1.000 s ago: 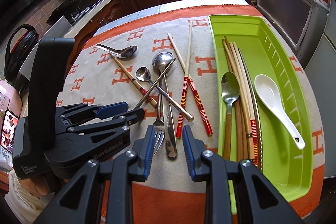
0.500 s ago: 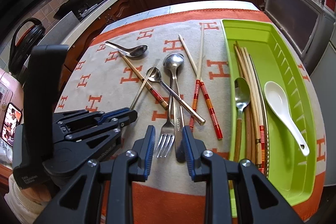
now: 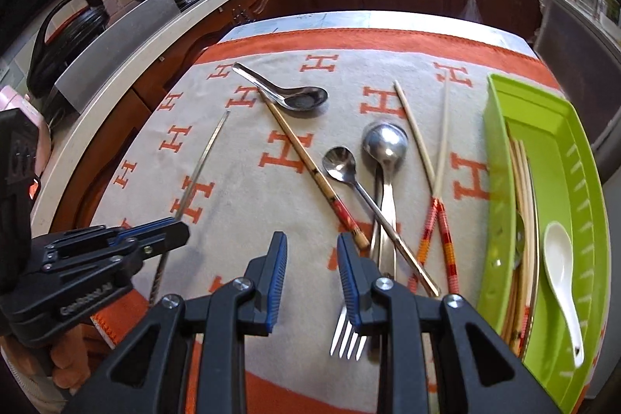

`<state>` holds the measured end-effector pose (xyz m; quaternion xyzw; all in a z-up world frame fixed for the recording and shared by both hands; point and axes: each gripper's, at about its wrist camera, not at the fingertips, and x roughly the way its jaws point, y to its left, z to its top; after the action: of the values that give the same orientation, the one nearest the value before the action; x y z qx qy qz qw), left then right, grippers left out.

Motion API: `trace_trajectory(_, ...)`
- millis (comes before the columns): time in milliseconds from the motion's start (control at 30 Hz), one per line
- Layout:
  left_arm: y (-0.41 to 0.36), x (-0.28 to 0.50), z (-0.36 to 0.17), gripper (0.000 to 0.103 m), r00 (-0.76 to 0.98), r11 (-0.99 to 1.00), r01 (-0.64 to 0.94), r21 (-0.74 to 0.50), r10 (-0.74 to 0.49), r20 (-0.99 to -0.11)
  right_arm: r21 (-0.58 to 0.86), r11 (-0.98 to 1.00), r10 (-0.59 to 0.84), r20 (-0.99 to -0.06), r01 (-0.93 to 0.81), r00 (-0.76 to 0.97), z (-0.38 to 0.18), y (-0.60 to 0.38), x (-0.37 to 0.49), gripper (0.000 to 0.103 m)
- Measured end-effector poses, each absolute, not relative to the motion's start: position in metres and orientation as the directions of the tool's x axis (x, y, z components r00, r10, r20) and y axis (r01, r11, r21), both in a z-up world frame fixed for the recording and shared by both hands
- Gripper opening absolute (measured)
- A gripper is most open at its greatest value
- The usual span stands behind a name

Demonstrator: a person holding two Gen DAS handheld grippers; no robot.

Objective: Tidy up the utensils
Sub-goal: 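Close the right gripper on a red-tipped chopstick while the left lifts the metal chopstick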

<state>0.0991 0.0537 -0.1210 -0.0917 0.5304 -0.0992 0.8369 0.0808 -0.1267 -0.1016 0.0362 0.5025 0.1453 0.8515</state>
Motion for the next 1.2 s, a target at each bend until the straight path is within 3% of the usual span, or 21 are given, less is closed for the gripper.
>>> trace_trajectory(433,0.102,0.106,-0.131,0.004,0.407,0.909,-0.053,-0.413,-0.358,-0.84,0.176,0.929,0.304,-0.864,-0.324,0.401,-0.118,-0.099,0.131,0.027)
trace_trajectory(800,0.113,0.112,-0.134,0.004,0.403,0.889,-0.089,-0.448,-0.379,-0.833,0.1,0.924,0.246,-0.894,-0.369,0.374,-0.136,-0.085,0.157,0.026)
trace_trajectory(1000,0.117,0.116,-0.142,0.004,0.392,0.877,-0.114,-0.466,-0.391,-0.832,0.047,0.904,0.229,-0.892,-0.425,0.391,-0.14,-0.068,0.156,0.016)
trace_trajectory(1067,0.116,0.116,-0.142,0.004,0.392,0.876,-0.119,-0.468,-0.391,-0.832,0.026,0.895,0.224,-0.889,-0.446,0.398,-0.14,-0.063,0.155,0.007)
trace_trajectory(1200,0.117,0.117,-0.142,0.004,0.395,0.873,-0.13,-0.471,-0.39,-0.832,-0.007,0.882,0.215,-0.883,-0.47,0.416,-0.139,-0.057,0.147,0.006)
